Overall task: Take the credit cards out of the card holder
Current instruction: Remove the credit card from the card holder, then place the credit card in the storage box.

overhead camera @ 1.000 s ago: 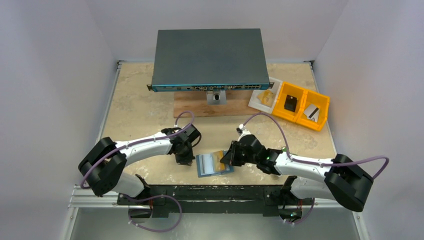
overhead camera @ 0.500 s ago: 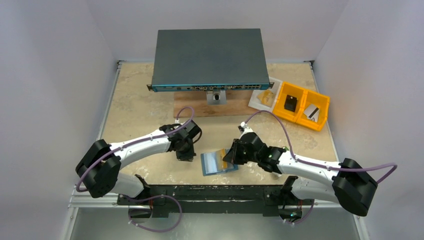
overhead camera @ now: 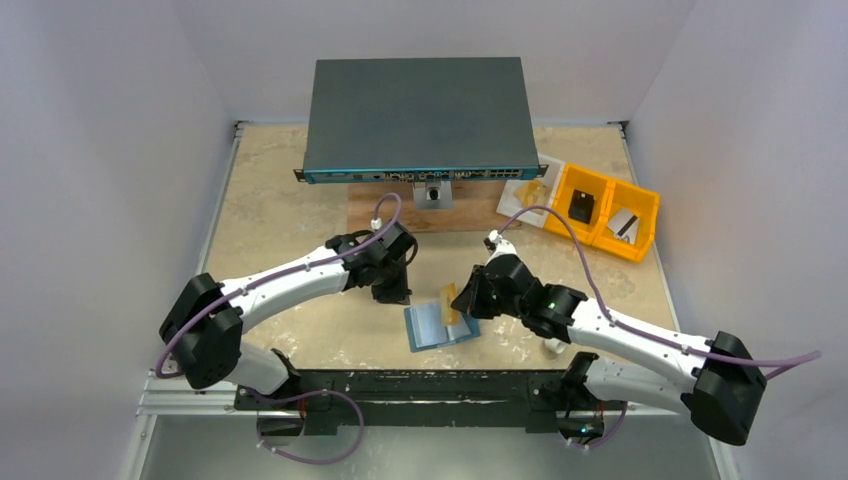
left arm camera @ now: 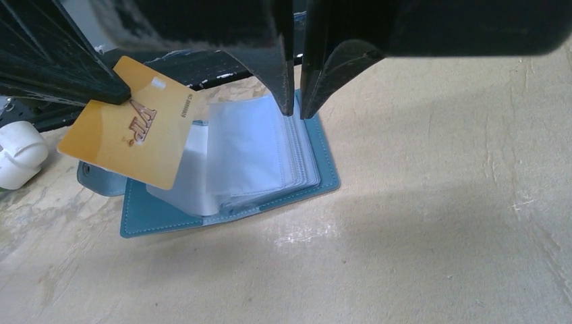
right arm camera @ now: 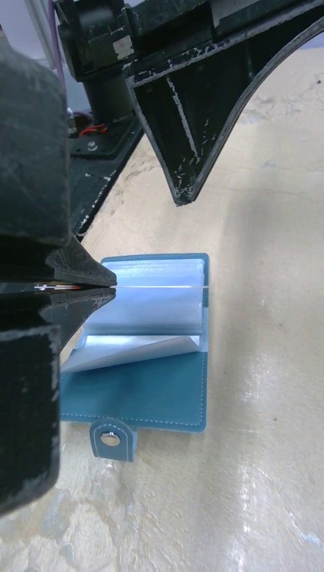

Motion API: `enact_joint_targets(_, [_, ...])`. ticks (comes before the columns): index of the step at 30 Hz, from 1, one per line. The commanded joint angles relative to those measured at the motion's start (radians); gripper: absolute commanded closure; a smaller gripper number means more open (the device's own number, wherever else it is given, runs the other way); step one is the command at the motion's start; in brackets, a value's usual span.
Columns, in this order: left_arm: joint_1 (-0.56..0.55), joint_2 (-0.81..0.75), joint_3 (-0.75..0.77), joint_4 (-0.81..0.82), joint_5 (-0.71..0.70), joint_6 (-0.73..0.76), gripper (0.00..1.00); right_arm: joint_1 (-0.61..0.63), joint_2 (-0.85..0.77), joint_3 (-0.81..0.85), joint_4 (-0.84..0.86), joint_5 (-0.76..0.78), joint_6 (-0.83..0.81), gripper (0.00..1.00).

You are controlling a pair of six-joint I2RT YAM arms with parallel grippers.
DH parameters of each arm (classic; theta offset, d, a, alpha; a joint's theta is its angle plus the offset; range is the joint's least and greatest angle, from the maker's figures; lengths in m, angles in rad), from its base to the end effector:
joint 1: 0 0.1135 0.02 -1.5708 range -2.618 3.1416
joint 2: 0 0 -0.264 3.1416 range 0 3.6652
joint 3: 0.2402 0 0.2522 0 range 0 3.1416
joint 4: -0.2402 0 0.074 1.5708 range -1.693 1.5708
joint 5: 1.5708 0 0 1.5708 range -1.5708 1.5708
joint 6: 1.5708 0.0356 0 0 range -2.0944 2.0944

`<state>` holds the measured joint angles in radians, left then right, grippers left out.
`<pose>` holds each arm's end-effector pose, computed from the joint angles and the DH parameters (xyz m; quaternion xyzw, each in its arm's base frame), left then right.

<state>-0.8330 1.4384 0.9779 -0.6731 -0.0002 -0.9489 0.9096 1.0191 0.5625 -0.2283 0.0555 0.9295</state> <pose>0.1868 -0.2055 0.2208 -0.0566 0.9746 -0.1686 0.1364 0.1322 0.1667 0.2149 0.0209 0.9030 0.3256 0.2797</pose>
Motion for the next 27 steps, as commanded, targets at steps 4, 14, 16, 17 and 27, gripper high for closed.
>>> enact_joint_targets(4, [-0.005,-0.019,0.024,0.006,0.022,0.041,0.9,-0.004,-0.023,0.081,-0.163,0.147,-0.037,1.0])
enact_joint_targets(14, [-0.005,-0.1,0.01,-0.02,0.027,0.094,0.88,-0.216,-0.079,0.166,-0.398,0.326,-0.073,1.0])
enact_joint_targets(16, [-0.005,-0.117,0.014,-0.031,0.036,0.114,0.87,-0.292,-0.079,0.174,-0.411,0.327,-0.093,1.0])
enact_joint_targets(17, [-0.005,-0.125,0.018,-0.039,0.041,0.125,0.87,-0.329,-0.077,0.176,-0.409,0.322,-0.105,1.0])
enact_joint_targets(27, [-0.003,-0.19,0.024,-0.078,0.086,0.192,0.85,-0.757,0.034,0.229,-0.146,0.075,-0.238,1.0])
